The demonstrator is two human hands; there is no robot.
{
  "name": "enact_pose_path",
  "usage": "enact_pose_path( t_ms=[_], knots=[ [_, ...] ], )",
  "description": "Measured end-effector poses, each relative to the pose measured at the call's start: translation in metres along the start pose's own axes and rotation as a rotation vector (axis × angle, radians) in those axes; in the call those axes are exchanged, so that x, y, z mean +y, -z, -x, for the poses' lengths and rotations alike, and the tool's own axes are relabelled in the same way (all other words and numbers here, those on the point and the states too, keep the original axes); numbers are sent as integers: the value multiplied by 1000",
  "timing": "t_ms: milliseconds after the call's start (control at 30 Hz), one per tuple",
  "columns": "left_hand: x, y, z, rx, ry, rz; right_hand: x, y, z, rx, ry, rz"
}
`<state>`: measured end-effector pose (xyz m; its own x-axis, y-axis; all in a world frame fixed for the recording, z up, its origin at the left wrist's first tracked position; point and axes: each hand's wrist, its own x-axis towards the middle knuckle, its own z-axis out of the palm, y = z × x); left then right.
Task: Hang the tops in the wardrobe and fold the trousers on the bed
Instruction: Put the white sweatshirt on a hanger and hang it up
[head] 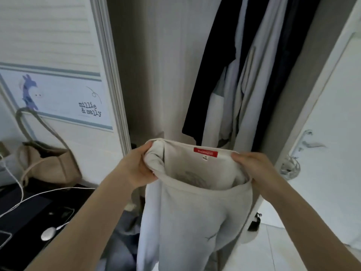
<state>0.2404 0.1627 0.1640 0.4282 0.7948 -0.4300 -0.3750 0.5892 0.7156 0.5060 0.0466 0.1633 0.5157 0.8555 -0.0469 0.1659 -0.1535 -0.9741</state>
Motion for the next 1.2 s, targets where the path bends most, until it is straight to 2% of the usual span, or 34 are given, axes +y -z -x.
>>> enact_pose_path(
  t_ms=[233, 533, 667, 767, 933, 1067, 1200],
  knots=[
    [107, -58, -5, -121, -225, -174, -78, -13, -19, 72, 294, 89],
    [209, -124, -20, -153, -419, -324, -161, -65, -94, -50, 539, 395],
    [246, -144, -41, 58, -776, -745, -213, -73, -129, -28, 628, 333],
    [266, -157, -56, 120, -954, -976, -274, -75, -146, 45, 765, 201],
    [289, -174, -81, 193, -1185, -1100, -377, -67, -171, 287, 1012, 100],
    [308, -185, -101, 273, -1301, -1199, -438, -57, -207, 492, 1106, 272],
    [321, -191, -116, 361, -1402, -1256, -473, -43, -251, 679, 1000, 512]
  ],
)
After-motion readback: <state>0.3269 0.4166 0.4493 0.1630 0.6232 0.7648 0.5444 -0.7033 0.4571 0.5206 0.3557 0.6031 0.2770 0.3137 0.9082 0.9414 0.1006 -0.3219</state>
